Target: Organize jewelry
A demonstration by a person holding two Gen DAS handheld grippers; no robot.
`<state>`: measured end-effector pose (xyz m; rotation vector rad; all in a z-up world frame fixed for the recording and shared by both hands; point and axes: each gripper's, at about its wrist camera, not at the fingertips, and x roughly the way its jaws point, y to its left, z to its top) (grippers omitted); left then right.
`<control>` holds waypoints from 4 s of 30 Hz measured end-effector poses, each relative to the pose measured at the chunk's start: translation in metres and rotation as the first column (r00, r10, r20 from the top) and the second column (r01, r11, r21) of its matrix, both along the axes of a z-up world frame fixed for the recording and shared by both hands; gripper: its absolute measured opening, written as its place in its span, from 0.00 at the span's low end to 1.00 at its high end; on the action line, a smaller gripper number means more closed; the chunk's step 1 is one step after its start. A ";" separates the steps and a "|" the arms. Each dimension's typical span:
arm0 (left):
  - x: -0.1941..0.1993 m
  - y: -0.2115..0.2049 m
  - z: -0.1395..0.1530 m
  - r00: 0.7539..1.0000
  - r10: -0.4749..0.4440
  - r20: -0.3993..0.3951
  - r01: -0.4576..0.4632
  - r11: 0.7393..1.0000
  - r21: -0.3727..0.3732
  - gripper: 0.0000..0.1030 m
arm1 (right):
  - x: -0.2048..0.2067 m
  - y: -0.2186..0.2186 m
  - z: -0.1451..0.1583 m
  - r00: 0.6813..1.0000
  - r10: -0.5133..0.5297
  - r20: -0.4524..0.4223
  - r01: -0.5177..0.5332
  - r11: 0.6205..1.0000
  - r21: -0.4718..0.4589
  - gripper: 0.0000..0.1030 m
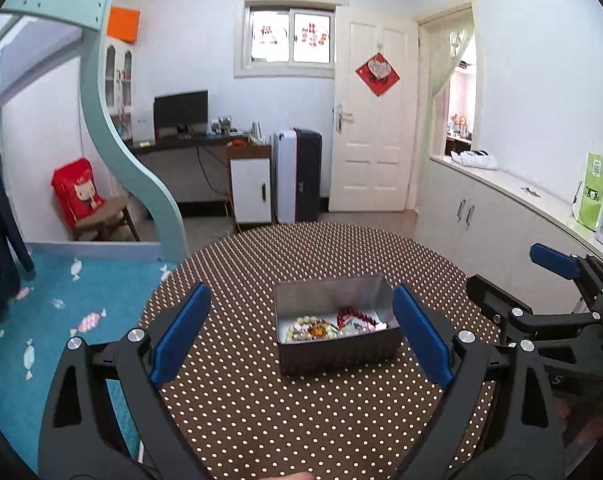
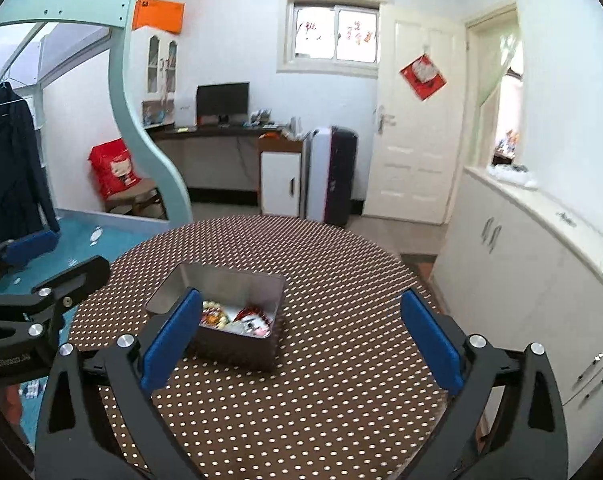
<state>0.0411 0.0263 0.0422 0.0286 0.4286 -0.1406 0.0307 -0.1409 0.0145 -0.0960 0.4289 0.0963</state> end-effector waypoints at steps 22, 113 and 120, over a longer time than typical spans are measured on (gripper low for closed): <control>-0.036 -0.010 -0.010 0.997 0.036 0.074 -0.036 0.999 -0.008 0.92 | -0.039 -0.009 -0.006 0.990 -0.093 0.109 0.091 0.996 0.019 0.93; -0.025 0.008 -0.024 0.998 0.061 -0.015 -0.061 0.998 -0.027 0.94 | -0.033 0.000 -0.011 0.994 -0.089 0.069 0.087 0.996 0.034 0.93; -0.025 0.007 -0.024 0.998 0.067 -0.022 -0.068 0.997 -0.022 0.94 | -0.032 -0.001 -0.012 0.994 -0.089 0.063 0.088 0.996 0.033 0.93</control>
